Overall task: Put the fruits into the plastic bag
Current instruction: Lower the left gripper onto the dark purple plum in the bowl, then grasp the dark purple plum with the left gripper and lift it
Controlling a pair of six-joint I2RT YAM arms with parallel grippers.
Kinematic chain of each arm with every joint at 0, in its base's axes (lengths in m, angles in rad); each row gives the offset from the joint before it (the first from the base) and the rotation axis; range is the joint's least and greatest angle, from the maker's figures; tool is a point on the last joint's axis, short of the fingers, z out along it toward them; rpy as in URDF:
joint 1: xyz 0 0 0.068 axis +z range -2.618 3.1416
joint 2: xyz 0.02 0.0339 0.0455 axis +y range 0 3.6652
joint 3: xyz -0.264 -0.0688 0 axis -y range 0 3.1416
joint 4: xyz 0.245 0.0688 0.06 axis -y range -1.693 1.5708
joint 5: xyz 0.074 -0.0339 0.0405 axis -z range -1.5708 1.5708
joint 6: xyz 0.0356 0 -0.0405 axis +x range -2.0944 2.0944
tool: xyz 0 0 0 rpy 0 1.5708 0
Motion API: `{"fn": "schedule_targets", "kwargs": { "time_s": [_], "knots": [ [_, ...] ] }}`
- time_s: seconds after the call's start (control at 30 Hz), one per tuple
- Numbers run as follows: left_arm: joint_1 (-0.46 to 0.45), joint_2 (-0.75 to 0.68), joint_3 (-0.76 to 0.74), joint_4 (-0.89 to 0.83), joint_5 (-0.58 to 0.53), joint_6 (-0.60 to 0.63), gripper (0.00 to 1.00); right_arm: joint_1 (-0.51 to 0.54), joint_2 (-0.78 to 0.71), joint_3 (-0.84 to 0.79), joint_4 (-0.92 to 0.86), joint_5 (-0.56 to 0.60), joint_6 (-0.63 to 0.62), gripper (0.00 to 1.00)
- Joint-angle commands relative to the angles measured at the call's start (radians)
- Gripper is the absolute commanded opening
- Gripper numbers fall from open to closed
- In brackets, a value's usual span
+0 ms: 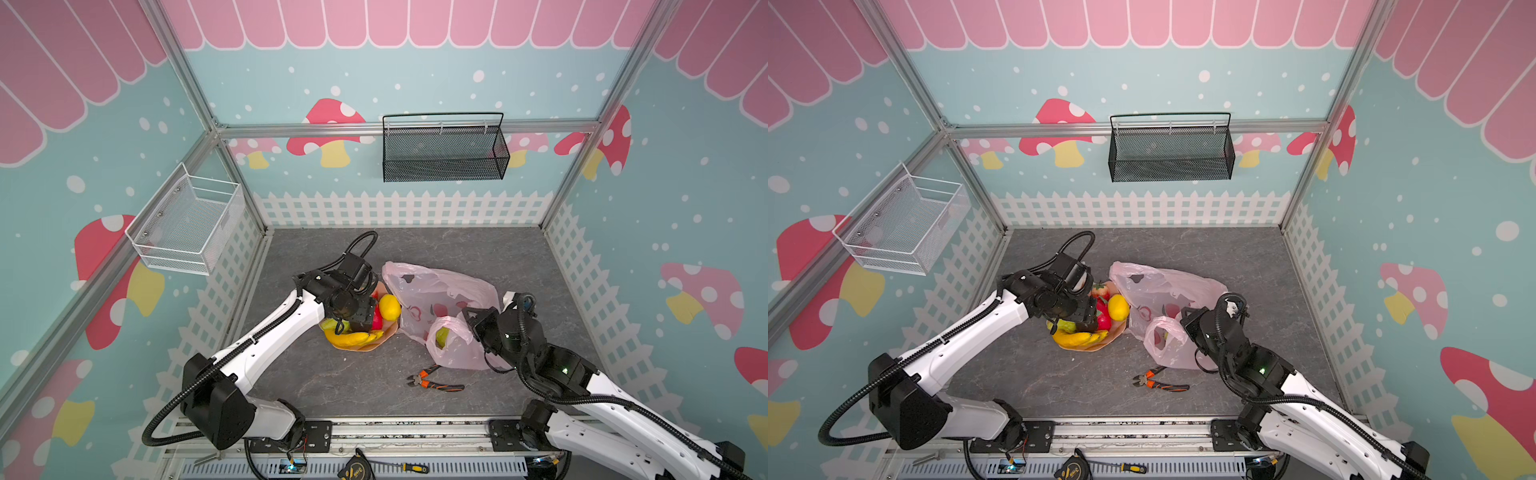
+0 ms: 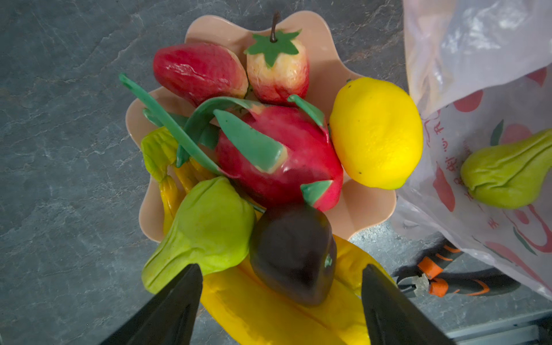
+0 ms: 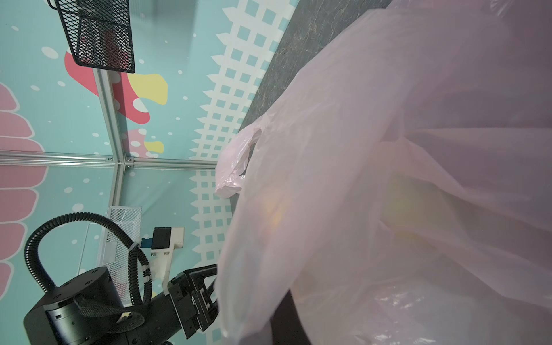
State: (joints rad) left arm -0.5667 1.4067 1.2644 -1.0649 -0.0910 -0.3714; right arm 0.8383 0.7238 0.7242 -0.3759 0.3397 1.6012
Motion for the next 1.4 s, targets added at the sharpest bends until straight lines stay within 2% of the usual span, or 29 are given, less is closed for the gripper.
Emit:
{"fn": "schedule_targets", "kwargs": {
  "time_s": [0.0,0.17,0.3,0.67,1.1,1.37],
  "knots": [
    [-0.017,0.018,0.018,-0.052,0.014,-0.04,0.84,-0.002,-0.014,-0.006,-0.012,0.006,0.002,0.0],
    [-0.038,0.066,0.015,-0.049,-0.008,-0.062,0.84,-0.002,-0.016,-0.006,-0.015,0.003,-0.003,0.0],
    [-0.04,0.102,0.032,-0.05,-0.051,-0.038,0.84,-0.002,-0.018,-0.006,-0.017,-0.002,-0.005,0.0],
    [-0.06,0.164,0.052,-0.046,-0.082,0.006,0.79,-0.003,-0.029,0.0,-0.036,0.013,-0.01,0.0],
    [-0.071,0.142,0.053,-0.021,-0.073,0.034,0.54,-0.002,-0.02,0.007,-0.035,0.016,-0.009,0.0],
    [-0.071,0.079,0.062,-0.008,-0.053,0.041,0.49,-0.002,-0.023,0.007,-0.038,0.012,-0.005,0.0]
  ]
}}
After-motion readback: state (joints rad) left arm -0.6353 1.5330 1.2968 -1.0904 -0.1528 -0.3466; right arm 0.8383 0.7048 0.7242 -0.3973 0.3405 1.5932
